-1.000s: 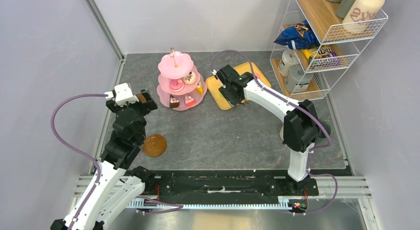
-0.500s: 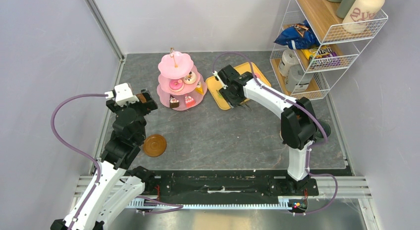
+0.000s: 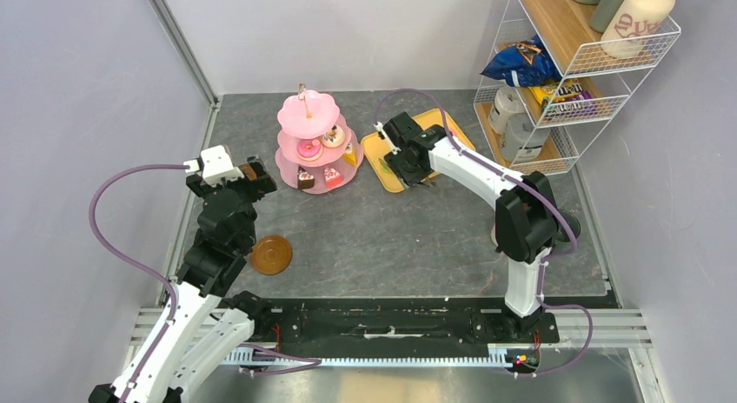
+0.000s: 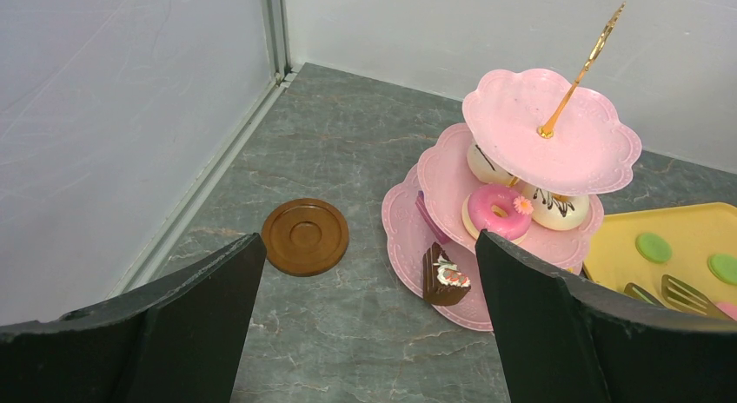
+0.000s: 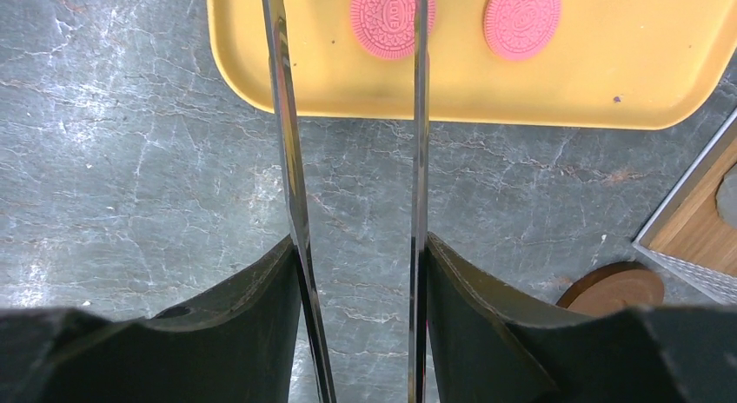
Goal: Serve the afternoon tea
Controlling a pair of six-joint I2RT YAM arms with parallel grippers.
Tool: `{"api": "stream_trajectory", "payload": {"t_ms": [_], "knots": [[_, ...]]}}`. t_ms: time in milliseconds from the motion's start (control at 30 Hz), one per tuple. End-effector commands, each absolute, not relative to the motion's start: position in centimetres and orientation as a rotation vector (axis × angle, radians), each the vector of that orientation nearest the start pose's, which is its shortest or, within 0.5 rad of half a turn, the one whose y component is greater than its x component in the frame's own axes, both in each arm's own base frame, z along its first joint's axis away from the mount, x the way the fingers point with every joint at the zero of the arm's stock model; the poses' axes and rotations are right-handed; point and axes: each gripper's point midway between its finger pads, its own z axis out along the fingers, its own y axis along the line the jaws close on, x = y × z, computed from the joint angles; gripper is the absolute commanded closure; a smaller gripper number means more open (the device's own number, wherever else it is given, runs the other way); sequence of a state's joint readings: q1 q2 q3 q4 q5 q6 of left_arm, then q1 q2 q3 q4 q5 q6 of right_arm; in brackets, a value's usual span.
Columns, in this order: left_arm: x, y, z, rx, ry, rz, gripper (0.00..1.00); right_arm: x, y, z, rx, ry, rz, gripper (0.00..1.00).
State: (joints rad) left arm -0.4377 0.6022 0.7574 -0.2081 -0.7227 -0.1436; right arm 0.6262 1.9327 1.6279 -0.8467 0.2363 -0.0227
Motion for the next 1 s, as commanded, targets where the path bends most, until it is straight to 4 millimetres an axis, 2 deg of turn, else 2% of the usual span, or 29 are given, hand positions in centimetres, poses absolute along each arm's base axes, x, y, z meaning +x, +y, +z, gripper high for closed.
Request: {"api": "stream_trajectory", "payload": {"t_ms": [0, 467, 967], "knots": [[26.9, -0.3, 31.4, -0.349, 1.549, 0.1, 0.01, 38.1, 22.4, 14.3, -0.71, 2.456, -0.07, 0.43], [27.0, -0.4, 31.3, -0.344, 1.55, 0.095, 0.01, 37.9, 23.4, 15.0, -0.719, 2.425, 0.016, 0.43], [27.1, -0.5, 31.3, -0.339, 1.552, 0.092, 0.01, 37.4, 23.0, 11.5, -0.773, 2.506, -0.032, 0.43]]}}
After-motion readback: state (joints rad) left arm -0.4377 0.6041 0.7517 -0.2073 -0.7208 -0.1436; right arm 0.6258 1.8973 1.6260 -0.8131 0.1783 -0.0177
